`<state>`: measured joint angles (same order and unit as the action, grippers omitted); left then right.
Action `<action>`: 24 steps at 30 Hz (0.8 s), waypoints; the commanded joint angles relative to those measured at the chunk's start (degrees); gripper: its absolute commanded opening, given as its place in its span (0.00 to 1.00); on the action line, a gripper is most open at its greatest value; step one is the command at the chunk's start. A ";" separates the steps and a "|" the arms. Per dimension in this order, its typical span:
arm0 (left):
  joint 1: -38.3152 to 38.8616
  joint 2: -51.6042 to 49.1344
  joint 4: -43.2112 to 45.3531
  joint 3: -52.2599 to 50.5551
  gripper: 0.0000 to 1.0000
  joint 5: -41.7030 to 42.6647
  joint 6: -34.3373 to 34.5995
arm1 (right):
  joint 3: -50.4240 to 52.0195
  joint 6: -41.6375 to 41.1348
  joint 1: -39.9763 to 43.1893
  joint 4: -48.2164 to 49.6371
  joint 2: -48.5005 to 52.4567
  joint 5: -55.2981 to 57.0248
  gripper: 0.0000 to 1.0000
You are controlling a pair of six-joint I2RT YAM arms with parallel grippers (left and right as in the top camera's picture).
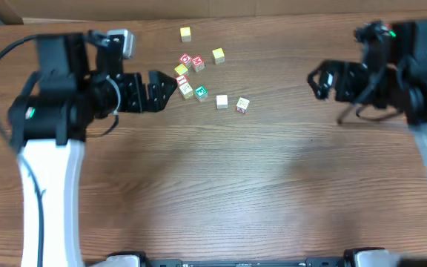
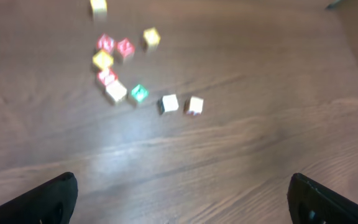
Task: Flip 5 blocks
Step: 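Raise both arms and move grippers toward the block cluster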
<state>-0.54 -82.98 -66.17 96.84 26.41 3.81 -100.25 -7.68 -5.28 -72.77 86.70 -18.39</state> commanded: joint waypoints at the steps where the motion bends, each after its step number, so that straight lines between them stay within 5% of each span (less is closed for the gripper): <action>1: -0.48 -4.59 -0.28 1.46 1.00 1.07 -1.70 | -1.84 0.20 0.11 -0.04 5.77 -10.10 1.00; 8: -0.48 -12.79 -2.40 1.46 1.00 0.20 -1.70 | -1.77 -2.89 -1.38 1.22 15.45 -11.67 1.00; 9: -0.48 -13.86 -2.86 1.46 0.98 -0.20 -1.73 | -1.73 -2.89 -2.08 1.75 16.74 -11.37 0.93; 11: -0.48 -15.69 -3.15 1.46 0.73 -1.11 -1.68 | -1.70 -3.61 -3.67 3.06 18.91 -9.64 0.81; 16: -0.48 -19.52 -4.07 1.46 0.04 -3.10 -1.70 | -1.68 -14.82 -8.66 6.95 22.93 2.45 0.75; 21: -0.46 -23.17 -4.57 1.46 0.06 -4.37 -1.66 | -1.66 -23.08 -14.34 11.69 26.60 11.91 0.76; 22: -0.46 -23.80 -4.76 1.46 0.21 -4.37 -1.68 | -1.66 -24.15 -15.39 12.57 27.30 13.55 0.77; 24: -0.46 -25.09 -5.11 1.46 0.73 -4.44 -1.70 | -1.66 -26.12 -17.27 14.25 28.92 16.94 0.81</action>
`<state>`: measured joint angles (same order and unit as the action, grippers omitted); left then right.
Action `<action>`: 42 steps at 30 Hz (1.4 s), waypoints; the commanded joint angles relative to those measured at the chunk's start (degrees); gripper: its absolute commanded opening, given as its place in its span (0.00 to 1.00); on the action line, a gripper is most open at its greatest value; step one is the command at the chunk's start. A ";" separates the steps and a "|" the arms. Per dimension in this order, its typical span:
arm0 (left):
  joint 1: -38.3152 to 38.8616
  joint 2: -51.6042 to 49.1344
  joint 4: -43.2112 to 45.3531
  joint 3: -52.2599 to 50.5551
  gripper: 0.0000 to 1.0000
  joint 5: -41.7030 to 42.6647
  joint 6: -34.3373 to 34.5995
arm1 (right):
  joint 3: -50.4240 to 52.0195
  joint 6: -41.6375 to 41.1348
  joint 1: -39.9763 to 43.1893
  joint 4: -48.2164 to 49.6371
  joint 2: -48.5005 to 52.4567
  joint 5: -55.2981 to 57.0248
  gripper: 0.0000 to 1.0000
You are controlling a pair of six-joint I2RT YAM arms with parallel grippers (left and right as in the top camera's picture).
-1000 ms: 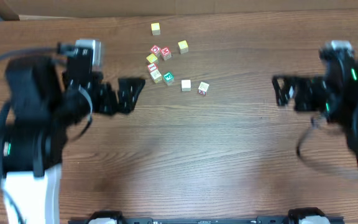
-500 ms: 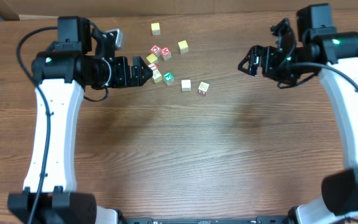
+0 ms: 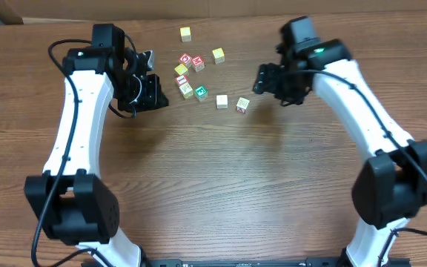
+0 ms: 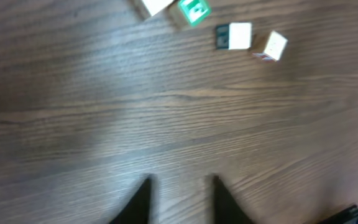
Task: Flip 5 blocks
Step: 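Raise both arms and move grippers toward the block cluster, then lower the right gripper onto the blue-letter L block and grasp it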
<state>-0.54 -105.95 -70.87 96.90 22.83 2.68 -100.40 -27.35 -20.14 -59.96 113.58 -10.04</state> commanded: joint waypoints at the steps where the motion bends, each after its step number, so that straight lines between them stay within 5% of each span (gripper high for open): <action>1: -0.46 -2.75 -0.46 1.40 0.97 -1.07 -0.59 | -1.51 -6.91 -3.15 2.25 2.86 9.84 0.83; 27: -0.46 -8.04 5.79 1.40 1.00 -2.49 -0.57 | 2.32 -11.72 -6.14 16.68 15.45 10.82 0.75; 36: -0.46 -8.04 5.79 1.40 1.00 -2.47 -0.57 | 2.32 -11.72 -7.19 16.20 15.85 10.40 0.41; 42: -0.46 -8.04 5.79 1.40 1.00 -2.49 -0.57 | 2.29 -11.69 -7.17 15.85 15.80 10.43 0.44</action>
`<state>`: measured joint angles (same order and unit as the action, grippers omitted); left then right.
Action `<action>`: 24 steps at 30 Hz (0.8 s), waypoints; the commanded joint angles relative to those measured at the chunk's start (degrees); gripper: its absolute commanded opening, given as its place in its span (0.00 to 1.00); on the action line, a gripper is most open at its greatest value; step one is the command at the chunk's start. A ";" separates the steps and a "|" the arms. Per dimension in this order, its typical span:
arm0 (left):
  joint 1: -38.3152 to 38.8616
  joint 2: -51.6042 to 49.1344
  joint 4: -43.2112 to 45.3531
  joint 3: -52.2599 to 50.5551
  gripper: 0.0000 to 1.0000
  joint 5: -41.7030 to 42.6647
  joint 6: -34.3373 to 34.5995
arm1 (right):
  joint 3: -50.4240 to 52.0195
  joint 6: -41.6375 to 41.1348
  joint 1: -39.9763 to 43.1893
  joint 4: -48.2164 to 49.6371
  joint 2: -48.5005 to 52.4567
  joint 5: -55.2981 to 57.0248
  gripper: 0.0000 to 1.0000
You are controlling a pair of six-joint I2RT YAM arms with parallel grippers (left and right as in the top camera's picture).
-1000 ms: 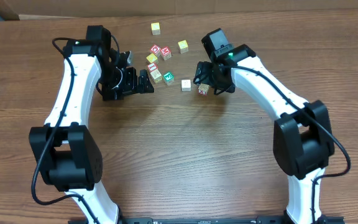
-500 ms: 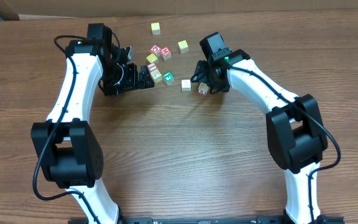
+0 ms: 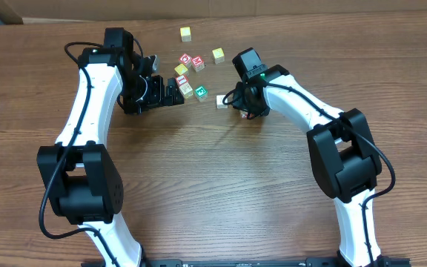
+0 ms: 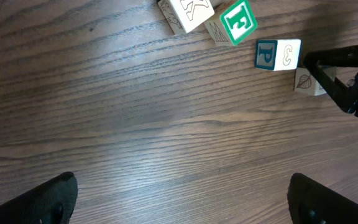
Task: Flip 5 blocks
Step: 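Lower the right gripper onto the blue-letter L block and grasp it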
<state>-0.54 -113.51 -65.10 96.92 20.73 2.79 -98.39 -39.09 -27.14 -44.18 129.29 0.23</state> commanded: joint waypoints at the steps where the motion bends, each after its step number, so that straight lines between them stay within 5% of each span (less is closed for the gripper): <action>1: -0.46 -0.48 0.02 1.38 1.00 -0.39 -0.68 | 0.26 0.07 -0.17 0.17 0.09 0.15 0.46; 24: -0.46 -0.48 0.02 1.38 1.00 -0.39 -0.68 | -5.62 19.74 -0.15 -10.60 -0.07 0.15 0.51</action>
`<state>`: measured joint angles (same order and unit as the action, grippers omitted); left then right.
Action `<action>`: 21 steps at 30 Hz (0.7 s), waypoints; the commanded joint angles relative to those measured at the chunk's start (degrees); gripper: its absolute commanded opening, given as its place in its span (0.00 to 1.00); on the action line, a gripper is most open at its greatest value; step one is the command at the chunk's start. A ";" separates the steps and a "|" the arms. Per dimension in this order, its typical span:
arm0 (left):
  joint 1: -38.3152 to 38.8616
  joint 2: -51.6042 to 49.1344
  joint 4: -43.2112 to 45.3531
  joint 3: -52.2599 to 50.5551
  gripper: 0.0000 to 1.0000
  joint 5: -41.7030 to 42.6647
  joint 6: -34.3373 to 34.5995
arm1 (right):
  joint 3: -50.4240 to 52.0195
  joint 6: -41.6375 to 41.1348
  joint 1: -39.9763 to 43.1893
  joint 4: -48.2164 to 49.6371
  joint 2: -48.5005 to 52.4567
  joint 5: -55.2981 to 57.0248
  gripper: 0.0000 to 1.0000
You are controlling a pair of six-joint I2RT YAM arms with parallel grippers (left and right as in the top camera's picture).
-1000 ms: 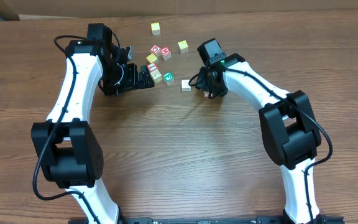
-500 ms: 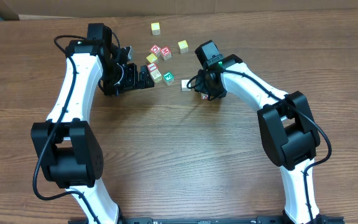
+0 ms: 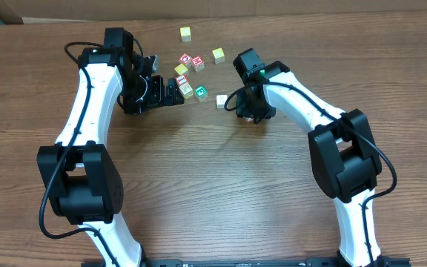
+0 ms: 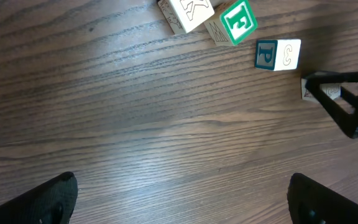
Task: Flip 5 blocks
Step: 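Lower the right gripper onto the blue-letter L block and grasp it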
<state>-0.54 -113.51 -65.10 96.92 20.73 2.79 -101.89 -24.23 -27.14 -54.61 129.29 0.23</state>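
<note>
Several small lettered blocks lie at the table's far middle. Among them are a cream K block (image 4: pixel 185 12), a green F block (image 4: pixel 232 22) (image 3: pixel 201 94) and a white P block (image 4: pixel 278 54) (image 3: pixel 222 101). Just right of the P block, my right gripper (image 3: pixel 245 110) (image 4: pixel 328 93) has come down over the rightmost cream block (image 4: pixel 312 92), with a finger on either side of it. The overhead view hides that block under the gripper. My left gripper (image 3: pixel 175 93) (image 4: pixel 179 199) stands wide open over bare wood, left of the cluster.
More blocks lie further back: two yellow ones (image 3: pixel 186 33) (image 3: pixel 218 54), two red ones (image 3: pixel 186 59) (image 3: pixel 198 64), plus a yellow and a red one near the K block. A cardboard wall (image 3: pixel 273 6) runs along the table's far edge.
My right gripper has shifted slightly toward the table's front and now covers the rightmost cream block. In the left wrist view that block has moved a little and shows another face. The left arm has not moved.
Both arms were drawn back at the table's sides, with the blocks untouched. Then the left gripper, fingers close together, was left of the cluster and the right arm was near the rightmost block. Then the left gripper was open and the right one at that block, now around it.
</note>
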 commanded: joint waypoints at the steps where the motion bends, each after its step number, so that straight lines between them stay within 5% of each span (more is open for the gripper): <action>1: -0.46 -0.48 0.02 1.38 1.00 -0.39 -0.68 | -2.10 5.55 -0.17 -0.39 -0.07 0.15 0.54; 10: -0.46 -0.48 0.02 1.38 1.00 -0.39 -0.68 | -0.96 7.85 -0.17 -0.55 -0.04 0.22 0.54; 21: -0.46 -0.48 0.02 1.38 1.00 -0.39 -0.68 | -0.76 7.80 -0.17 -2.86 -0.04 0.81 0.34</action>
<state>-0.54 -113.51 -65.10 96.92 20.73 2.79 -102.59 -16.51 -27.14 -56.99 129.29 0.47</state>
